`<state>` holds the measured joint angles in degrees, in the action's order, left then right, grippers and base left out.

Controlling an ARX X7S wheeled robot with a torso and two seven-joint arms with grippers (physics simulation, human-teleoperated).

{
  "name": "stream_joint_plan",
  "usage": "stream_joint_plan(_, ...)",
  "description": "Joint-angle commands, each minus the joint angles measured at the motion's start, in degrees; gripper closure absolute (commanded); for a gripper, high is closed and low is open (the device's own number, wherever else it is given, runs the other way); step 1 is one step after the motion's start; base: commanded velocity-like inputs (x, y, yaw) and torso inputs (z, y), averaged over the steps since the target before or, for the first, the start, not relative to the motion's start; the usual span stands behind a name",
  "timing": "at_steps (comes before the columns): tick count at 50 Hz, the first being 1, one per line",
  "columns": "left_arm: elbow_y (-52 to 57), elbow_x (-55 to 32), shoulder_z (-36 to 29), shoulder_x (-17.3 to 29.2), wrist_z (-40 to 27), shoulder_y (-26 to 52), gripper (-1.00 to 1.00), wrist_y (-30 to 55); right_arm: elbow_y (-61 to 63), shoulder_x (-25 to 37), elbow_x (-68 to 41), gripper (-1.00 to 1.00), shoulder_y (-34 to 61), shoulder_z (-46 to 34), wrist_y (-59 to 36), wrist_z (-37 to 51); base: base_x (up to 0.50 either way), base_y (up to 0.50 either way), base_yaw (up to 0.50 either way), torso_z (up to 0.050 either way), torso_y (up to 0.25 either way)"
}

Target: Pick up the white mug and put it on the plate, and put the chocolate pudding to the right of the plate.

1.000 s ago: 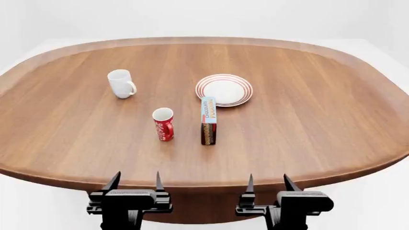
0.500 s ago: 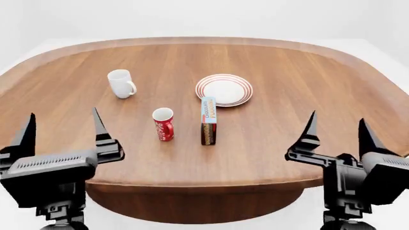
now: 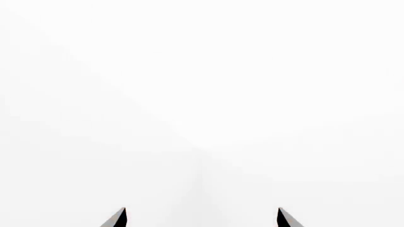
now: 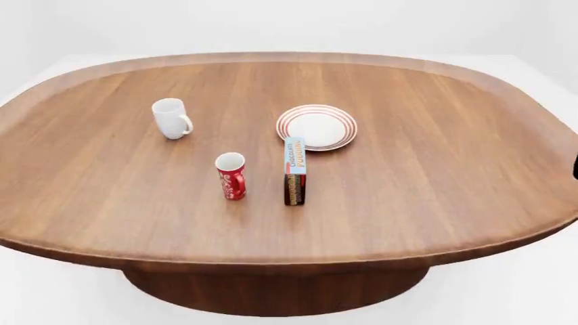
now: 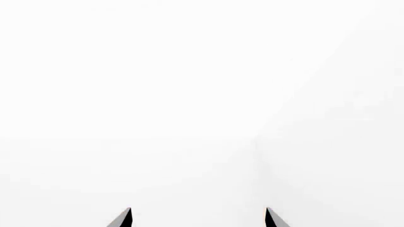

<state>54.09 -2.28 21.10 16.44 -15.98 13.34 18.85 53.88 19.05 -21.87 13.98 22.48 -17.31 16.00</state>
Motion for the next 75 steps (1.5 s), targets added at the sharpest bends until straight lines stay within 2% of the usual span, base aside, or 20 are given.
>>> stream_joint_plan(1,3.5,-0.1,5.8,0.8,0.7,1.3,-1.00,2.1,4.2,1.2,-0.1,-1.00,0.4,3.3,1.0,-1.1,0.24,0.00,0.00,0.000,0.000)
stream_joint_plan(26,3.2,-0.4,5.2,1.2,0.1,1.0,-1.00,2.0,4.3,3.4,-2.0,-1.00,-1.4,-0.7,3.0,-1.8,0.48,-0.12,0.00,0.000,0.000)
stream_joint_plan(34,3.0,-0.3,4.8,1.3,-0.1,1.0,-1.00,2.0,4.1,4.4,0.9,-1.00,-2.1,-3.7,4.0,-2.6,0.50,-0.07,0.00,0.000,0.000)
stream_joint_plan(75,2.8,-0.6,4.0,1.8,-1.1,0.5,-1.00,1.7,3.5,6.5,-0.7,-1.00,-2.9,-5.7,5.2,-1.2,0.50,0.00,0.00,0.000,0.001)
